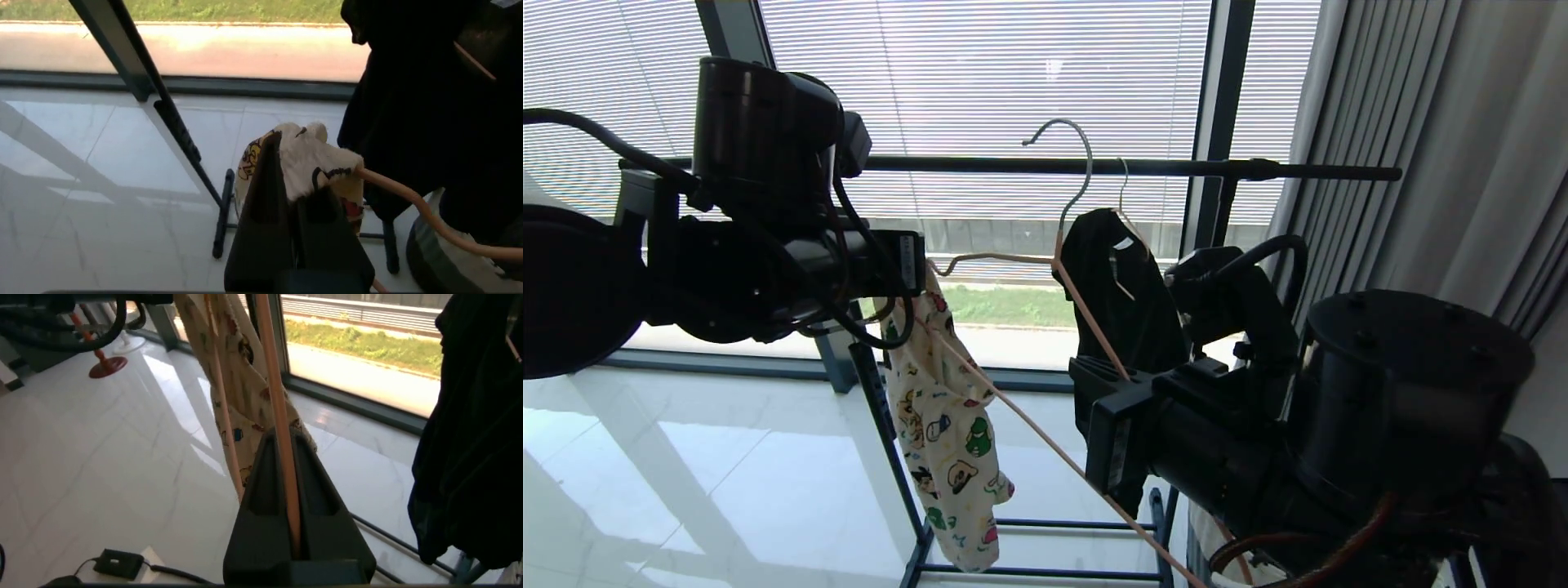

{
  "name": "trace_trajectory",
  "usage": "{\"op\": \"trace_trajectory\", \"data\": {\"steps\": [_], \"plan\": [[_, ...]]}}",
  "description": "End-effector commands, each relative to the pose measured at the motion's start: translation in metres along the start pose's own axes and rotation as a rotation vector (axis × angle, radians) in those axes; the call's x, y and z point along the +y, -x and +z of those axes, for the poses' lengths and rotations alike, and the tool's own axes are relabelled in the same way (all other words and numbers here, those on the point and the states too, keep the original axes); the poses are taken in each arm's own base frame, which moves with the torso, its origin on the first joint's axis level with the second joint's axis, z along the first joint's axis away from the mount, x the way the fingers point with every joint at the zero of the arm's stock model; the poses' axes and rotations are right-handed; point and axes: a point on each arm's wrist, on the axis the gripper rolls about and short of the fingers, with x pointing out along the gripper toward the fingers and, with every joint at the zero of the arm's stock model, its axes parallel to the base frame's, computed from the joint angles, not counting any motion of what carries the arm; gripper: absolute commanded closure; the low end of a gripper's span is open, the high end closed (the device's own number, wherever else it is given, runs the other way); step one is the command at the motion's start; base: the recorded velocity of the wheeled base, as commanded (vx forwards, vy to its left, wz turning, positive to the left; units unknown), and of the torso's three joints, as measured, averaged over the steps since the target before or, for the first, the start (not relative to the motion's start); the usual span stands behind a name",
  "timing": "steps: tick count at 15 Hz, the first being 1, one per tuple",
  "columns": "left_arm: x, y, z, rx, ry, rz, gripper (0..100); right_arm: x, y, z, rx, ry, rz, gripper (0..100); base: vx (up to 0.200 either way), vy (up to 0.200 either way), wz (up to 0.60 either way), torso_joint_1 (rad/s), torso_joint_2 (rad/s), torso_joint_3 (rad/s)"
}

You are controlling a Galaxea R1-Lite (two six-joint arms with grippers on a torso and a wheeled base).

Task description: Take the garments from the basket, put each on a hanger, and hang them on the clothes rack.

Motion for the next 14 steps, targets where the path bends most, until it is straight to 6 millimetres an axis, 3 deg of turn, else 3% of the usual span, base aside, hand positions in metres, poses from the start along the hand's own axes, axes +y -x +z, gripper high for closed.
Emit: {"op": "trace_trajectory", "data": {"steps": [1,7,13,14], "plan": [[-0.012,0.016,0.001,-0.019,0.011,-0.059,100,0.003,-0.017,-0.009,0.017,0.007,-0.009,100,0.0,0.0,0.0,0.0,0.0,0.0],[-0.046,0.055,0.001,-0.057,-0.027,-0.258,100,0.002,-0.026,-0.013,0.027,0.015,-0.022,100,0.0,0.0,0.0,0.0,0.0,0.0],[-0.044,0.068,0.003,-0.072,-0.02,-0.343,100,-0.001,-0.027,-0.013,0.019,0.021,-0.035,100,0.0,0.0,0.0,0.0,0.0,0.0],[-0.042,0.07,0.004,-0.077,-0.017,-0.346,0,-0.003,-0.027,-0.011,0.007,0.028,-0.047,100,0.0,0.0,0.0,0.0,0.0,0.0]]}}
